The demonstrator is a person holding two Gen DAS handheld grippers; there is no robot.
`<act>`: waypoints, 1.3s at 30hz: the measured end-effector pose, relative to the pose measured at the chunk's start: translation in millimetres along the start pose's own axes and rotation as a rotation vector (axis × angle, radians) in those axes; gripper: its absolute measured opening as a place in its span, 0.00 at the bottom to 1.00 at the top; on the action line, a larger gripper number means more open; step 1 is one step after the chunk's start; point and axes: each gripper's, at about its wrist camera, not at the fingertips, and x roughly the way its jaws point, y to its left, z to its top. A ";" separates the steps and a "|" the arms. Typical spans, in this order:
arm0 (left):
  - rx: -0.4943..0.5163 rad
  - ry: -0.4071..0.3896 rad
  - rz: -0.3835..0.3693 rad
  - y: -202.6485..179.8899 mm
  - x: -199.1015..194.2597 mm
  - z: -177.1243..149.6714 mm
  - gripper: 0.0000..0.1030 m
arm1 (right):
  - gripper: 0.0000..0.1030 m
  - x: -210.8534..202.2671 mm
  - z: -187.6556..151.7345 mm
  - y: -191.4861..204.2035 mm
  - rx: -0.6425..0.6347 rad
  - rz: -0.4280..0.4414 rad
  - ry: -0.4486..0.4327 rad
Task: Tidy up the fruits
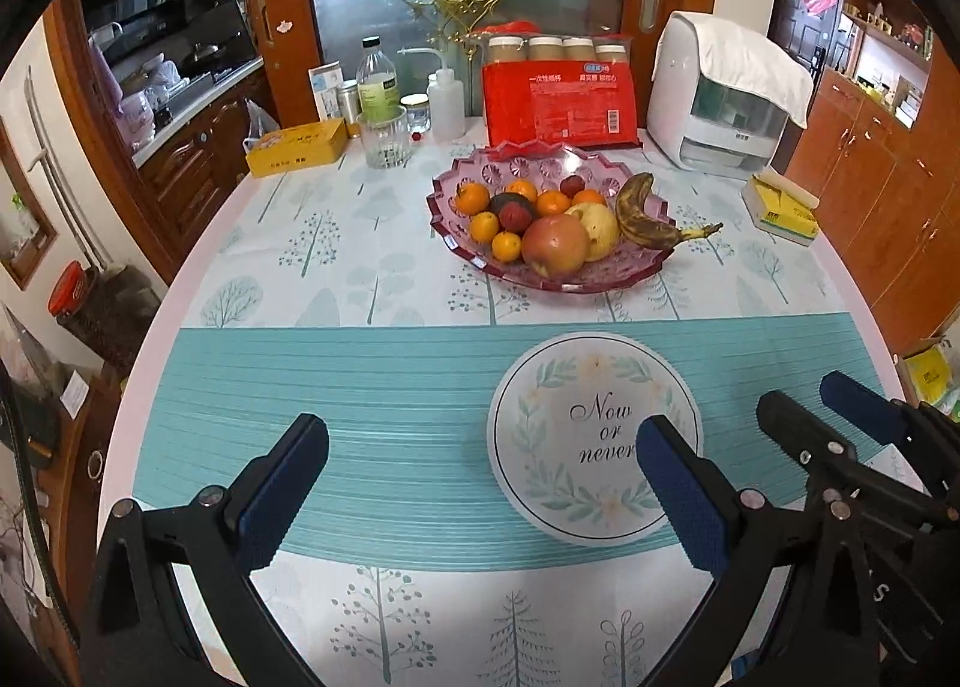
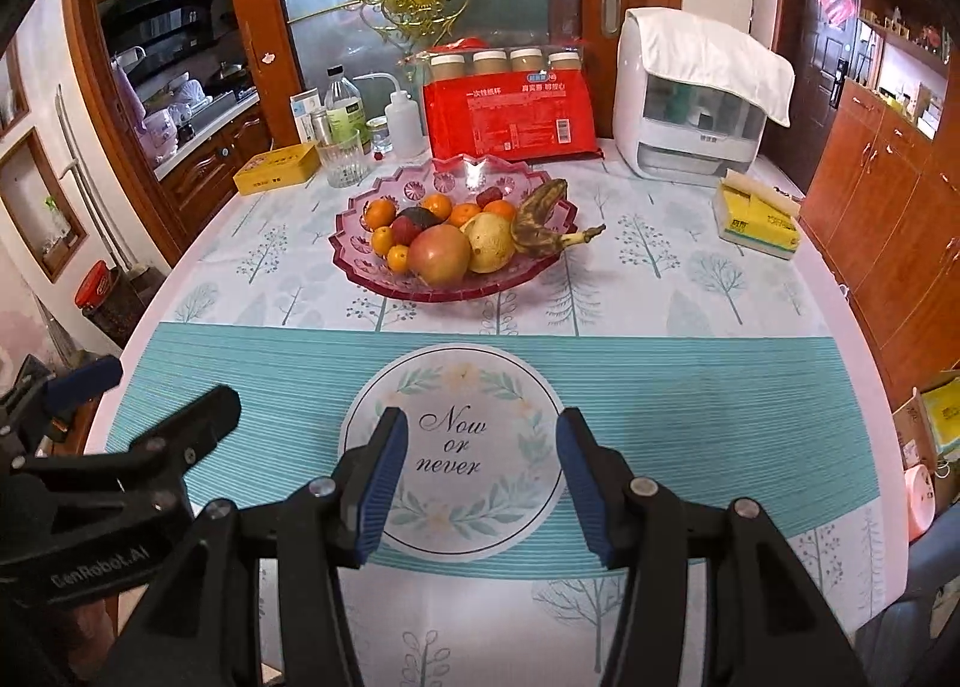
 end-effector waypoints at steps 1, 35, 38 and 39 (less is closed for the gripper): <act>-0.004 0.003 0.002 1.5 0.5 -0.7 0.99 | 0.51 0.0 0.0 0.6 -0.001 0.002 0.000; -0.014 0.028 0.000 10.9 5.7 -6.5 0.99 | 0.51 -0.2 -5.9 8.1 0.012 0.007 0.020; -0.014 0.028 0.001 11.0 5.7 -6.7 0.99 | 0.51 0.6 -7.5 7.7 0.010 0.004 0.016; -0.013 0.027 0.001 11.0 5.7 -6.5 0.99 | 0.51 0.6 -7.7 7.6 0.010 0.005 0.016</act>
